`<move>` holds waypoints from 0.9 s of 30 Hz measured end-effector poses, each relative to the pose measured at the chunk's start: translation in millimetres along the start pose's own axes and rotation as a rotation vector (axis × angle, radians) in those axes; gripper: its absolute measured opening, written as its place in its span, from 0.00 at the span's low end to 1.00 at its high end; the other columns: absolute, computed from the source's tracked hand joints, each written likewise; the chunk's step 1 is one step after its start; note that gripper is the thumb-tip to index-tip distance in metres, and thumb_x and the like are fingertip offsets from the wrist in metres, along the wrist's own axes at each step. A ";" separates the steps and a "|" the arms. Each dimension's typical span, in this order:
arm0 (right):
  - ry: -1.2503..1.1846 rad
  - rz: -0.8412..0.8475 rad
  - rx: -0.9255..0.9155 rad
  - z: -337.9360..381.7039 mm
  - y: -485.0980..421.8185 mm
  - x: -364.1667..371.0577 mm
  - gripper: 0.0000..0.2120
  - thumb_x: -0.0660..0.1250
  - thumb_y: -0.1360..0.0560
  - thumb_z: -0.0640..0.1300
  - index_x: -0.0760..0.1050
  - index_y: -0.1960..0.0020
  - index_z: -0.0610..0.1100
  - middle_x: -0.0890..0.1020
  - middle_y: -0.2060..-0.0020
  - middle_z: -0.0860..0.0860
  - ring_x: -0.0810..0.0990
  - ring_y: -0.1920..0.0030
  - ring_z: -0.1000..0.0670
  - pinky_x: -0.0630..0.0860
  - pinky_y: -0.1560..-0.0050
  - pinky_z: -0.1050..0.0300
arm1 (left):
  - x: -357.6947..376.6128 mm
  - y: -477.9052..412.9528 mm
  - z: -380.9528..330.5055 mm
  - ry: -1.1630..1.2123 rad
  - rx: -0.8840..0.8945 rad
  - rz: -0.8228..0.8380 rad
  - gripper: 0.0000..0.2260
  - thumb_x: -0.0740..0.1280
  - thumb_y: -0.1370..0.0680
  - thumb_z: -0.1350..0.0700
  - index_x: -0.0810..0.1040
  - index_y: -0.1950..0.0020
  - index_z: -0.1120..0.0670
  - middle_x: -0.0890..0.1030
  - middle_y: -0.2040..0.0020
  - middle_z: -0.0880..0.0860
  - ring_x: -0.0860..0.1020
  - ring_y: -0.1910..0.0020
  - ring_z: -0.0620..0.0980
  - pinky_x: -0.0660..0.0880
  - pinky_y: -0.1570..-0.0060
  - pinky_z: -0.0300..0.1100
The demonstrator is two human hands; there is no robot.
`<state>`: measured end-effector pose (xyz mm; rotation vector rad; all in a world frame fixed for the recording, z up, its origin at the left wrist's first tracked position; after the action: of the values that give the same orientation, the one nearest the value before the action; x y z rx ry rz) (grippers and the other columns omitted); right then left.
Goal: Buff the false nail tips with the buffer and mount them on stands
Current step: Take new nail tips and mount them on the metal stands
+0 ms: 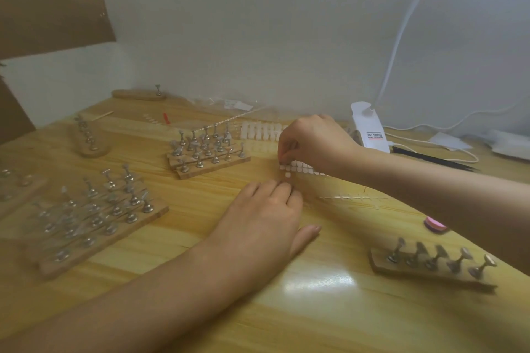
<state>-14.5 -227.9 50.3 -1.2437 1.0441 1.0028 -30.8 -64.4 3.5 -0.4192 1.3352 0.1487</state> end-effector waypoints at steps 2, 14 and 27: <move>-0.024 0.018 -0.002 0.5 1.0 -1.0 0.01 0.73 0.26 0.44 0.84 0.55 0.48 0.80 0.63 0.58 0.82 0.53 0.51 0.69 0.48 0.56 | 0.0 0.1 -0.2 0.004 -0.004 0.008 0.40 0.31 0.29 0.38 0.64 0.27 0.52 0.68 0.28 0.51 0.64 0.29 0.51 0.61 0.30 0.45; -0.074 0.012 -0.027 -2.8 1.3 2.9 0.03 0.73 0.26 0.40 0.84 0.57 0.47 0.83 0.61 0.55 0.82 0.53 0.51 0.70 0.50 0.57 | -1.3 0.8 1.3 0.009 -0.037 0.024 0.30 0.44 0.21 0.37 0.63 0.26 0.52 0.64 0.26 0.51 0.63 0.29 0.51 0.59 0.30 0.45; -0.191 -0.451 -0.205 -15.7 72.6 -65.8 0.01 0.74 0.25 0.41 0.84 0.56 0.45 0.84 0.60 0.53 0.81 0.62 0.54 0.79 0.59 0.57 | -38.5 -17.4 28.1 1.766 -0.293 0.013 0.15 0.58 0.18 0.56 0.78 0.36 0.54 0.82 0.39 0.50 0.79 0.37 0.46 0.74 0.40 0.44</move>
<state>-101.3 -240.0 96.8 -1.4375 0.4888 0.8665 -8.4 -64.7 49.0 -0.8499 3.0661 -0.0725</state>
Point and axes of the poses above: each hand's wrist, its own y-axis away from the middle knuckle, its own x-axis out of the palm, z = x × y, the point moved 1 cm from there along -y, towards the middle knuckle
